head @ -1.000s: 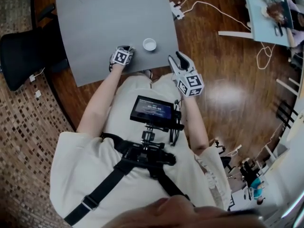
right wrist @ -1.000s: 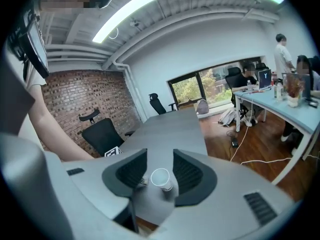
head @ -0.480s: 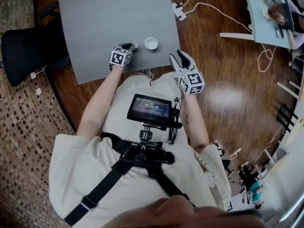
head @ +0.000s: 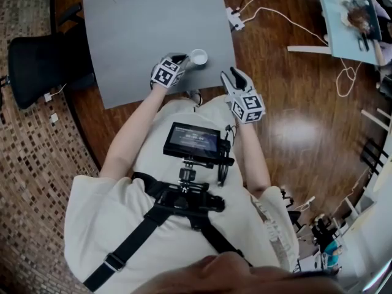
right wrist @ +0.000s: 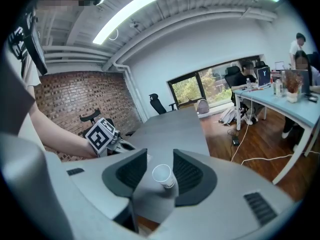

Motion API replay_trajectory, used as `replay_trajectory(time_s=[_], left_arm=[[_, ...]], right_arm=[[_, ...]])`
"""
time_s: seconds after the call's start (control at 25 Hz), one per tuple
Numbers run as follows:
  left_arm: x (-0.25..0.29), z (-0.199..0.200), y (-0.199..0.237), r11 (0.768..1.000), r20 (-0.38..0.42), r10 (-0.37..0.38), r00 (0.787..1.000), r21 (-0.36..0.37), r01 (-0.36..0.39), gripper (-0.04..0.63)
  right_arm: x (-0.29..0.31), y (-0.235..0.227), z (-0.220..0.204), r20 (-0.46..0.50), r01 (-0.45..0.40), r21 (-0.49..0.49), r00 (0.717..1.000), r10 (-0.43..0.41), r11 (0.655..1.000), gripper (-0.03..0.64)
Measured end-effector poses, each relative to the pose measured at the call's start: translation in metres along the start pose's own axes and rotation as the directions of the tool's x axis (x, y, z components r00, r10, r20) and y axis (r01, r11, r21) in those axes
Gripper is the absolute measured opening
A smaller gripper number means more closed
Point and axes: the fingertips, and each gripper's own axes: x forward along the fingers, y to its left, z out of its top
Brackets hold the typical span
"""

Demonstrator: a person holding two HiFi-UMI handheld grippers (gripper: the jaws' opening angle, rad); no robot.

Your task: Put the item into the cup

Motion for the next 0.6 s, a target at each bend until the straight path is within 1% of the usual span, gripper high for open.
replay_trajectory(time_s=[0.08, 0.2, 0.32, 0.52, 0.56, 0.6], left_arm=[[0.01, 0.0, -0.001, 1.0, -0.025, -0.016, 1.0, 0.006, 0.016, 0.0], [0.024, -0.001, -0.009, 0.998, -0.068, -0.058, 0.996, 0.018, 0.059, 0.001], [0.038, -0.007, -0.003, 0.997, -0.115, -0.032, 0.993, 0.065, 0.04, 0.002], [0.056, -0.02, -0.003, 0.994, -0.194, -0.039, 0.98, 0.091, 0.058, 0.003], [0.057, -0.022, -0.004, 0.994, -0.203, -0.037, 0.979, 0.093, 0.057, 0.012], [0.058, -0.024, -0.005, 0.994, -0.207, -0.033, 0.978, 0.096, 0.054, 0.043]], right_arm=[[0.0, 0.0, -0.002, -0.001, 0.003, 0.01, 1.0, -0.003, 1.0, 0.173], [-0.001, 0.001, -0.006, -0.002, 0.009, 0.016, 1.0, -0.009, 1.0, 0.173], [-0.002, -0.001, -0.011, -0.005, 0.018, 0.018, 1.0, -0.018, 1.0, 0.173], [-0.003, 0.002, -0.012, -0.019, 0.014, 0.032, 1.0, -0.013, 0.999, 0.173], [-0.003, 0.003, -0.013, -0.021, 0.011, 0.03, 1.0, -0.01, 0.999, 0.173], [-0.003, 0.004, -0.015, -0.023, 0.007, 0.027, 1.0, -0.007, 1.0, 0.173]])
